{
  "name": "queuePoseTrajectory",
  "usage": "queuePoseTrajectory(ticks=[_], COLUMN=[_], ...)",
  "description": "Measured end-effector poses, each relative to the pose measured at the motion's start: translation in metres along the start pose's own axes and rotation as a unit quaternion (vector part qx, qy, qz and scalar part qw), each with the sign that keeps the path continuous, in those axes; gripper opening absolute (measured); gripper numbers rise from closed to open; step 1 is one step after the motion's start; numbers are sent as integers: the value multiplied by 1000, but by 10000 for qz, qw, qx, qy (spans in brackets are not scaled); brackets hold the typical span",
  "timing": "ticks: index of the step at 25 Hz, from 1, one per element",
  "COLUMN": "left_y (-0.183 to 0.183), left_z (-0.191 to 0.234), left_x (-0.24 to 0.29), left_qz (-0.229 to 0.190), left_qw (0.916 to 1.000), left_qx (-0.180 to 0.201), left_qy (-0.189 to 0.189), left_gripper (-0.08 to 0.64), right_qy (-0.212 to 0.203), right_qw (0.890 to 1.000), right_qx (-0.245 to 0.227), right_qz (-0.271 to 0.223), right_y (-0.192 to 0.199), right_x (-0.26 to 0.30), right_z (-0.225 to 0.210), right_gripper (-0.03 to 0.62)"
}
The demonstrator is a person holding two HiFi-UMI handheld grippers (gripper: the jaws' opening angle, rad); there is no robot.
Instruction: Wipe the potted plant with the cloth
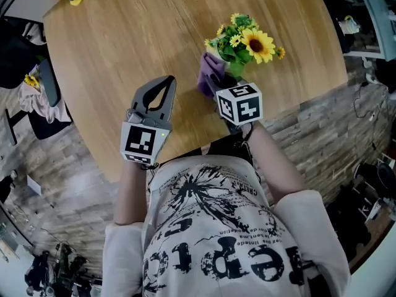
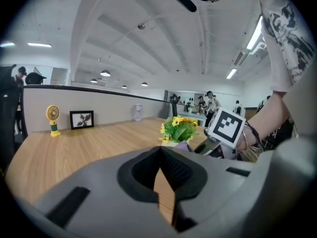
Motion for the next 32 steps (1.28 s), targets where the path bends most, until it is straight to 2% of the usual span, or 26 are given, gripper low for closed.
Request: queuePoseTrajectory(ticks=[6,17,19,24,26,27,32], left_y=[-1,2,3,10,15,17,22], left_z=[-10,-36,-40,-45,-46,-47,-49], left_x=[7,36,43,64,76,83,114], left_qz=[-34,119,149,225,286,325,448], left_qw=[9999,9985,9978,9953,9935,9926,9909], left_qx=[29,98,79,-118,-189,-210,-148], left_qy=[110,527,637,940,1085,1149,1258], left_gripper=[3,3,3,5,66,128,352], right_qy=[-55,451,603,976,1105,1153,1292], right_qw=[9999,9984,9978,9944,9927,9921,9901], right_qx=[-30,-231,-145,403,480,481,495], right_qz=[78,263,244,29,-73,-105,-229], right_y=[12,45,49,52,50,49,39], right_x=[-10,-43,-52,-70,-75,-76,-81], right_z=[-4,-36,-49,-85,-96,-102,-129], right_gripper=[80,80,80,78,78,78,78])
Point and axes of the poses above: the fingertips, and each gripper's own axes: x forward along the fingers, z to its left, y out of its underside, the point moved 5 cm from there along -x, backward along the fingers, and after that the axes turned 7 degrees about z, right-handed, at the moved point
